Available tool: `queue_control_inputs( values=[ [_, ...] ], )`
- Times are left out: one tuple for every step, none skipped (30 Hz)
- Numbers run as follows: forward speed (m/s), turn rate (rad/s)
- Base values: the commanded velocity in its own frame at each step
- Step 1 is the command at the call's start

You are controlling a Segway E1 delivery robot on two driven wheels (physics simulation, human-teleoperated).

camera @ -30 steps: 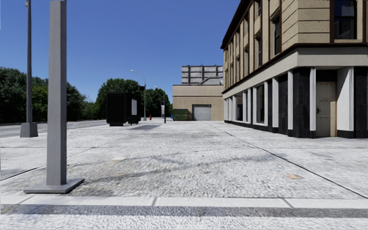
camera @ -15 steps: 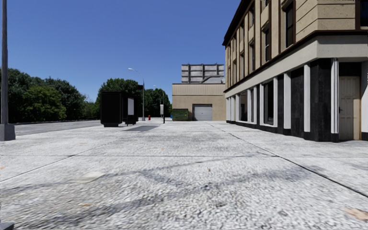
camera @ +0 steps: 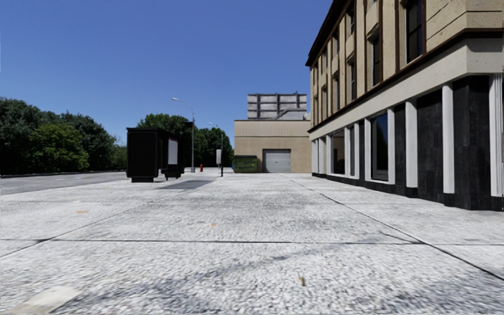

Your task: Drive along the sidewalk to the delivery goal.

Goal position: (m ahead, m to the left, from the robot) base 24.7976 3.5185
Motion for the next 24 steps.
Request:
queue_control_inputs(
  values=[
    [1.8, 0.0],
    [1.8, 0.0],
    [1.8, 0.0],
    [1.8, 0.0],
    [1.8, 0.0],
    [1.8, 0.0],
    [1.8, 0.0],
    [1.8, 0.0],
    [1.8, 0.0],
    [1.8, 0.0],
    [1.8, 0.0],
    [1.8, 0.0],
    [1.8, 0.0],
    [1.8, 0.0],
    [1.8, 0.0],
    [1.8, 0.0],
    [1.8, 0.0],
    [1.8, 0.0],
    [1.8, 0.0],
    [1.8, 0.0],
    [1.8, 0.0],
    [1.8, 0.0],
    [1.8, 0.0],
    [1.8, 0.0]
  ],
)
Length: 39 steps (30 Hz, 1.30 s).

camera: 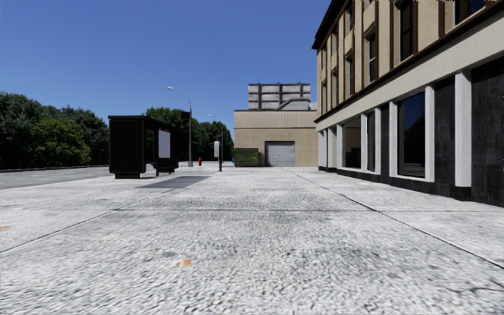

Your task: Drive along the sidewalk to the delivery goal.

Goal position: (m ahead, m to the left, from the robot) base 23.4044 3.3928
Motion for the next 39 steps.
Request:
queue_control_inputs(
  values=[
    [1.8, 0.0],
    [1.8, 0.0],
    [1.8, 0.0],
    [1.8, 0.0],
    [1.8, 0.0],
    [1.8, 0.0],
    [1.8, 0.0],
    [1.8, 0.0],
    [1.8, 0.0],
    [1.8, 0.0],
    [1.8, 0.0],
    [1.8, 0.0],
    [1.8, 0.0],
    [1.8, 0.0],
    [1.8, 0.0],
    [1.8, 0.0],
    [1.8, 0.0],
    [1.8, 0.0],
    [1.8, 0.0],
    [1.8, 0.0],
    [1.8, 0.0],
    [1.8, 0.0],
    [1.8, 0.0],
    [1.8, 0.0],
    [1.8, 0.0],
    [1.8, 0.0],
    [1.8, 0.0],
    [1.8, 0.0],
    [1.8, 0.0],
    [1.8, 0.16],
    [1.8, 0.38],
    [1.8, 0.59],
    [1.8, 0.59],
    [1.8, 0.81],
    [1.8, 0.84],
    [1.8, 0.84],
    [1.8, 0.85],
    [1.8, 0.85],
    [1.8, 0.85]
  ],
)
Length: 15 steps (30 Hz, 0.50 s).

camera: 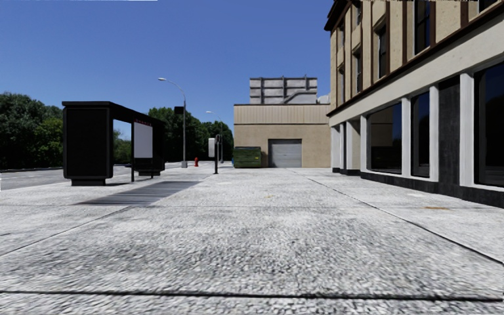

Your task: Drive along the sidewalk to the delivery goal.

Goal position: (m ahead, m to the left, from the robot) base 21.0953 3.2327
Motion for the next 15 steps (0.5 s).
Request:
queue_control_inputs(
  values=[
    [1.8, 0.8],
    [1.8, 0.61],
    [1.8, 0.37],
    [1.8, 0.17],
    [1.8, 0.06],
    [1.8, 0.02],
    [1.8, 0.02],
    [1.8, 0.01],
    [1.8, 0.0],
    [1.8, 0.0],
    [1.8, 0.0],
    [1.8, 0.0],
    [1.8, 0.0],
    [1.8, 0.0],
    [1.8, 0.0]
  ],
)
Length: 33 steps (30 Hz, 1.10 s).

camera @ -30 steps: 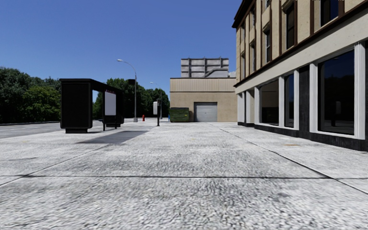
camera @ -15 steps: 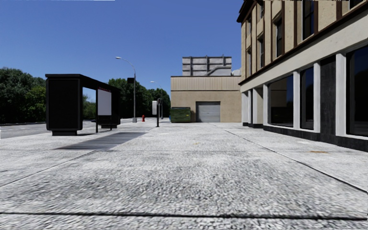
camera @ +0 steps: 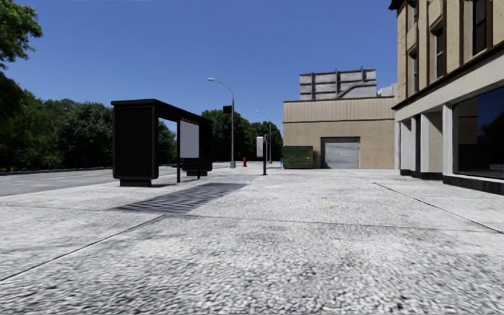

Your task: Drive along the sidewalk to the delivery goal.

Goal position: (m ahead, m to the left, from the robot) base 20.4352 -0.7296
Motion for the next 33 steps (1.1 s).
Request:
queue_control_inputs(
  values=[
    [1.8, 0.0],
    [1.8, 0.0],
    [1.8, 0.0],
    [1.8, 0.0],
    [1.8, 0.0],
    [1.8, 0.0],
    [1.8, 0.04],
    [1.8, 0.14],
    [1.8, 0.28],
    [1.8, 0.28],
    [1.8, 0.32],
    [1.8, 0.34],
    [1.8, 0.46],
    [1.8, 0.62],
    [1.8, 0.78],
    [1.8, 0.85],
    [1.8, 0.86],
    [1.8, 0.47],
    [1.8, 0.47],
    [1.8, 0.23],
    [1.8, 0.1],
    [1.8, 0.04],
    [1.8, 0.0],
    [1.8, 0.0],
    [1.8, 0.0],
    [1.8, 0.0],
    [1.8, 0.0],
    [1.8, 0.0],
    [1.8, 0.0],
    [1.8, 0.0],
    [1.8, 0.0],
    [1.8, 0.0],
    [1.8, 0.0]
  ],
)
